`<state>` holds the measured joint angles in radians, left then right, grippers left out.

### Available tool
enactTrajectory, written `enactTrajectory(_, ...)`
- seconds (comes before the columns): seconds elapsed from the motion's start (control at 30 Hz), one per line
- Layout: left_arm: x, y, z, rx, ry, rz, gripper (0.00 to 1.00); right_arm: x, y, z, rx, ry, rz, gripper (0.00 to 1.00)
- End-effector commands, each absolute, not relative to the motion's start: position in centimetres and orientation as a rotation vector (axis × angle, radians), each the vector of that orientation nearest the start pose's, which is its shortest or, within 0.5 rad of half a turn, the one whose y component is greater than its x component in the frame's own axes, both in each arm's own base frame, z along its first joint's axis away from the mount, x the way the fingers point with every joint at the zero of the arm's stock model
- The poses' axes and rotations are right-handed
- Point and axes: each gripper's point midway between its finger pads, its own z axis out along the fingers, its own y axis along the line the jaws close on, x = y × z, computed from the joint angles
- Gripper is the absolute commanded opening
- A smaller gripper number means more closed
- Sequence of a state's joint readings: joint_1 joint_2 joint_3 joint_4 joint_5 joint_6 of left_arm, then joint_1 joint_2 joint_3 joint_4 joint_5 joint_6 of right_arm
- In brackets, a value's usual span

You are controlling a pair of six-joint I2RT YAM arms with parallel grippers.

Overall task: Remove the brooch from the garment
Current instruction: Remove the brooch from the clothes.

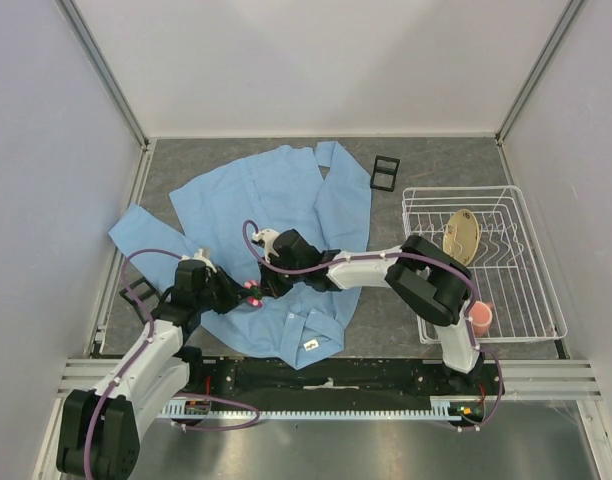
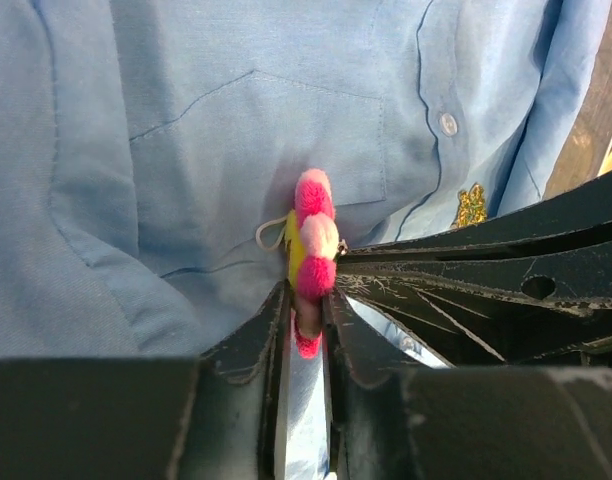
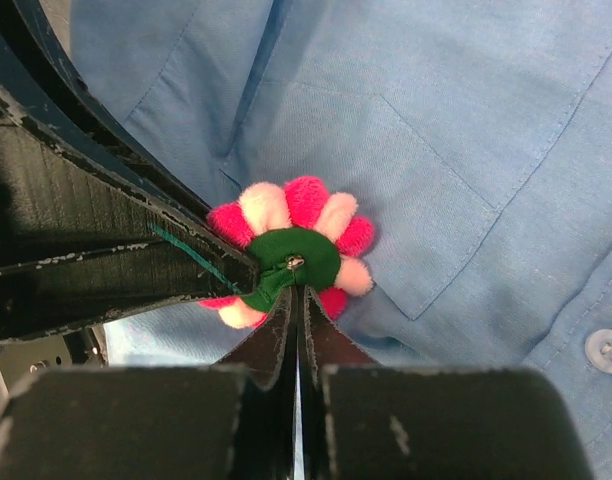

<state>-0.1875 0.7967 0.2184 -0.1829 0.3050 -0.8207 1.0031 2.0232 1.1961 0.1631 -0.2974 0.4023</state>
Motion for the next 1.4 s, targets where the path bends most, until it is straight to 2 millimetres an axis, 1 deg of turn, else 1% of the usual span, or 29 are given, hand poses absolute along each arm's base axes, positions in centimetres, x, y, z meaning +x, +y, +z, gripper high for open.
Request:
enactTrajectory(0.0, 20.4, -12.8, 5.0, -0.557, 2.371, -0.871, 0.32, 22.1, 48.2, 7.4, -0.858, 2.153, 1.102, 0.00)
enactTrajectory(0.07, 20.6, -12.9, 5.0, -0.554, 2.354, -0.876, 0.38, 21.8, 48.0, 7.0, -0.836, 2.169, 1.118, 0.00)
enactTrajectory(0.1, 20.5, -12.9, 4.7, -0.565, 2.353, -0.880, 0.40, 21.7, 48.2, 7.1, -0.834, 2.161, 1.132, 0.00)
enactTrajectory(0.13, 20.4, -13.0, 4.5, -0.563, 2.355, -0.889, 0.40, 21.6, 48.2, 7.3, -0.820, 2.160, 1.145, 0.00)
enactTrajectory(0.17, 20.5, -13.0, 4.4, -0.564, 2.351, -0.894, 0.40, 21.4, 48.0, 7.0, -0.816, 2.166, 1.150, 0.00)
enactTrajectory(0.2, 20.2, -13.0, 3.7, -0.574, 2.366, -0.893, 0.32, 21.5, 48.2, 7.3, -0.809, 2.153, 1.160, 0.00)
enactTrajectory(0.27, 19.8, -13.1, 3.0, -0.582, 2.388, -0.896, 0.19, 21.5, 48.2, 7.6, -0.809, 2.147, 1.167, 0.00)
enactTrajectory(0.3, 19.7, -13.2, 2.8, -0.575, 2.381, -0.913, 0.10, 21.4, 48.2, 7.6, -0.809, 2.148, 1.169, 0.00)
enactTrajectory(0.4, 19.5, -13.7, 3.0, -0.552, 2.345, -0.968, 0.06, 21.4, 48.2, 8.4, -0.811, 2.138, 1.178, 0.00)
enactTrajectory(0.43, 19.4, -13.9, 3.1, -0.543, 2.336, -0.985, 0.04, 21.4, 48.3, 9.0, -0.806, 2.127, 1.186, 0.00)
enactTrajectory(0.47, 19.3, -13.9, 3.1, -0.545, 2.329, -0.990, 0.03, 21.2, 48.2, 9.0, -0.807, 2.130, 1.184, 0.02)
enactTrajectory(0.5, 19.2, -13.8, 2.9, -0.542, 2.324, -0.987, 0.02, 21.2, 48.1, 9.0, -0.802, 2.136, 1.183, 0.17)
enactTrajectory(0.53, 19.2, -13.5, 2.6, -0.555, 2.321, -0.963, 0.02, 21.1, 48.0, 8.9, -0.805, 2.139, 1.182, 0.24)
enactTrajectory(0.6, 19.2, -12.9, 2.2, -0.561, 2.326, -0.914, 0.02, 21.0, 47.6, 8.4, -0.804, 2.154, 1.168, 0.28)
enactTrajectory(0.63, 19.1, -12.6, 1.9, -0.571, 2.339, -0.887, 0.02, 21.0, 47.4, 8.2, -0.803, 2.157, 1.158, 0.28)
enactTrajectory(0.7, 19.3, -12.2, 2.1, -0.574, 2.337, -0.850, 0.02, 21.0, 47.1, 7.9, -0.811, 2.164, 1.143, 0.28)
enactTrajectory(0.8, 19.2, -11.6, 1.7, -0.604, 2.363, -0.797, 0.02, 21.2, 47.2, 8.3, -0.806, 2.153, 1.142, 0.28)
enactTrajectory(0.93, 18.8, -12.0, 1.7, -0.619, 2.390, -0.827, 0.02, 21.9, 46.9, 8.4, -0.714, 2.201, 1.124, 0.29)
enactTrajectory(0.97, 18.9, -12.1, 1.7, -0.624, 2.389, -0.835, 0.02, 22.2, 46.7, 8.3, -0.686, 2.221, 1.129, 0.30)
enactTrajectory(1.03, 18.8, -12.3, 1.7, -0.624, 2.393, -0.848, 0.02, 22.1, 46.4, 7.7, -0.640, 2.263, 1.146, 0.30)
enactTrajectory(1.17, 18.6, -12.7, 1.7, -0.620, 2.393, -0.888, 0.02, 22.3, 46.4, 7.2, -0.576, 2.297, 1.188, 0.27)
enactTrajectory(1.23, 18.6, -13.0, 1.8, -0.614, 2.388, -0.911, 0.02, 21.9, 46.3, 6.9, -0.568, 2.315, 1.211, 0.26)
enactTrajectory(1.3, 18.4, -13.1, 1.7, -0.610, 2.393, -0.923, 0.02, 21.7, 46.6, 6.6, -0.567, 2.327, 1.225, 0.24)
enactTrajectory(1.37, 18.5, -13.2, 1.7, -0.605, 2.395, -0.924, 0.02, 21.9, 46.4, 6.2, -0.556, 2.337, 1.212, 0.20)
